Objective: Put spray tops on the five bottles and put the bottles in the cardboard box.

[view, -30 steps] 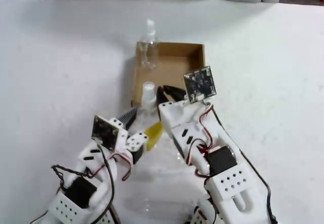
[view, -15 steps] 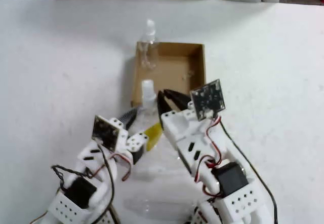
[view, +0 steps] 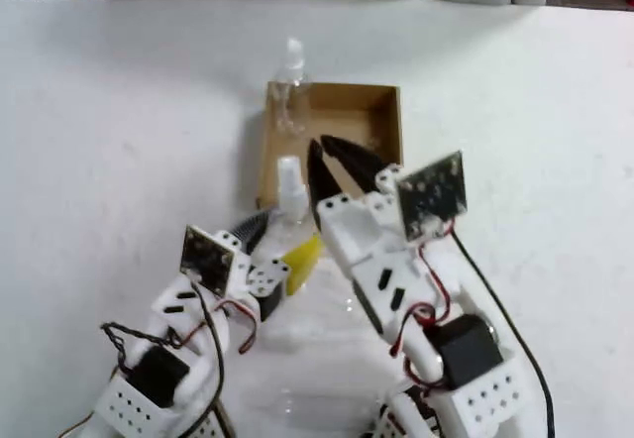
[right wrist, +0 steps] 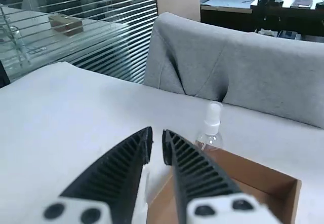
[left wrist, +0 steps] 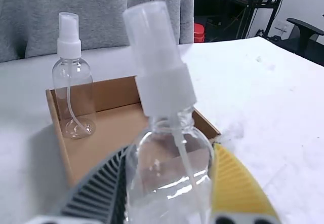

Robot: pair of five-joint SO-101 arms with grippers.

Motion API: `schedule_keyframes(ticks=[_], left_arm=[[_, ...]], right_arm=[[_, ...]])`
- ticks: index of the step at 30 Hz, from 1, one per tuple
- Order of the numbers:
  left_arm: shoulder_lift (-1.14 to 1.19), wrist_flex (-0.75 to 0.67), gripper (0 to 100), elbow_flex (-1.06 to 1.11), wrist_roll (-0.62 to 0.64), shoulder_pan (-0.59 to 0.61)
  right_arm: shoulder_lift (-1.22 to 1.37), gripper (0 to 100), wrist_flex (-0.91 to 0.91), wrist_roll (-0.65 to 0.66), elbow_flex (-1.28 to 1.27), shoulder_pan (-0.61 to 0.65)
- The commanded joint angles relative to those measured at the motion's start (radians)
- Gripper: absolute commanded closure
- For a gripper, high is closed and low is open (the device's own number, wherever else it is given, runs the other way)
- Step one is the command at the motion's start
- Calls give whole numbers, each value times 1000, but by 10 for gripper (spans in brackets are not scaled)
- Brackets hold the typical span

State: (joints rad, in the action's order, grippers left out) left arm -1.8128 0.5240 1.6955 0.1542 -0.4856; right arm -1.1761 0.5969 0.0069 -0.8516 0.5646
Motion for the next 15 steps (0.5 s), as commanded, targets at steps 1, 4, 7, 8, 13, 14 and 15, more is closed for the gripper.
schedule_keyframes(ticks=[1, 4, 7, 8, 13, 14, 15], left_arm=[[-12, -43, 980, -3, 5, 10], [-12, -43, 980, -3, 5, 10], [-12, -43, 980, -3, 5, 10], [-12, -43, 980, -3, 5, 10], [-12, -43, 980, -3, 5, 10], [-12, -43, 980, -3, 5, 10], [-12, -43, 980, -3, 5, 10]], right_arm=[[147, 984, 7, 12, 135, 10], [206, 984, 15, 12, 166, 12], [199, 984, 101, 11, 164, 58], [191, 984, 143, 11, 164, 76], [143, 984, 288, 12, 164, 153], [133, 984, 300, 12, 164, 154], [120, 984, 308, 12, 164, 153]])
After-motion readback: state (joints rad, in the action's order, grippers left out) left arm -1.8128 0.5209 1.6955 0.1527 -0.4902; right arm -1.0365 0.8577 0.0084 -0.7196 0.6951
